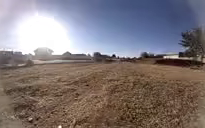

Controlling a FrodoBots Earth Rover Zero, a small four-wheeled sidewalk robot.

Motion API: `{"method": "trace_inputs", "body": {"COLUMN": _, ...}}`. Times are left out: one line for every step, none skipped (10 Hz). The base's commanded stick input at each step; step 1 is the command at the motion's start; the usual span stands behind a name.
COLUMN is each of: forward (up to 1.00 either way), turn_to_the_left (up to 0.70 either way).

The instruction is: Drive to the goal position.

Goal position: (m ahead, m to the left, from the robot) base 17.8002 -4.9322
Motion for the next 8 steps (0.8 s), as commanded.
{"method": "trace_inputs", "body": {"forward": 0.50, "turn_to_the_left": 0.00}}
{"method": "trace_inputs", "body": {"forward": 0.50, "turn_to_the_left": 0.00}}
{"method": "trace_inputs", "body": {"forward": 0.50, "turn_to_the_left": 0.00}}
{"method": "trace_inputs", "body": {"forward": 0.50, "turn_to_the_left": 0.00}}
{"method": "trace_inputs", "body": {"forward": 0.50, "turn_to_the_left": 0.00}}
{"method": "trace_inputs", "body": {"forward": 0.50, "turn_to_the_left": 0.00}}
{"method": "trace_inputs", "body": {"forward": 0.50, "turn_to_the_left": 0.00}}
{"method": "trace_inputs", "body": {"forward": 0.50, "turn_to_the_left": 0.00}}
